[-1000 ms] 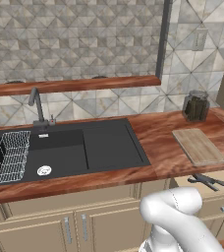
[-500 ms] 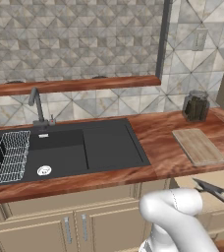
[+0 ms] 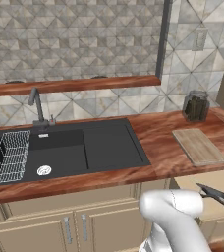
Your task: Open the drawer on the right and place the cutting tools on the cutting board.
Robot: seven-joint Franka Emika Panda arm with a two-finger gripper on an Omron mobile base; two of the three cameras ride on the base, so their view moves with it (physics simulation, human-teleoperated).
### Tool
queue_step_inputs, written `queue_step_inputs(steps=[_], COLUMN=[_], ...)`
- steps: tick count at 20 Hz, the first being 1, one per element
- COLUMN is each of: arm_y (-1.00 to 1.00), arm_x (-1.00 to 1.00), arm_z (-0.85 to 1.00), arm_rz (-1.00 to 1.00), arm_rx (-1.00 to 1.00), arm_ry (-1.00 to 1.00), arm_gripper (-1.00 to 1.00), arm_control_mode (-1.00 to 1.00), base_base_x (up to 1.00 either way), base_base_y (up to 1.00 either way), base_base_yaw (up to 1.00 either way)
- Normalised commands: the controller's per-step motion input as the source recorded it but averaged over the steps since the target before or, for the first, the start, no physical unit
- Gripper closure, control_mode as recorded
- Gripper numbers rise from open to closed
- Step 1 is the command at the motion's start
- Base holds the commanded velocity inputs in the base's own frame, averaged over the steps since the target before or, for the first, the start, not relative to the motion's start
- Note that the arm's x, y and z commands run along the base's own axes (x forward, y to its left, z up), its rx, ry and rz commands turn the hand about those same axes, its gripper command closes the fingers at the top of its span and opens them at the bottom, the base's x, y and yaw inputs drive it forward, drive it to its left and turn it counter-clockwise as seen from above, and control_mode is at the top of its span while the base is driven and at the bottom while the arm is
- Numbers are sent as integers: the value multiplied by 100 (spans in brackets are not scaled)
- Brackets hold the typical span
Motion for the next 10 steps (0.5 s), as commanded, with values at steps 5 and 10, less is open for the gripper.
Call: queue_step_inputs(steps=[5,10], arm_y=[35,33], arm_x=[-5,-3], arm_z=[100,100], arm_rz=[0,0], arm_rx=[0,0], arm_ry=[16,22], arm_gripper=[-100,-100], arm_control_mode=[-100,-100], base_base_x=[0,0], base_base_y=[0,0], base_base_yaw=[0,0])
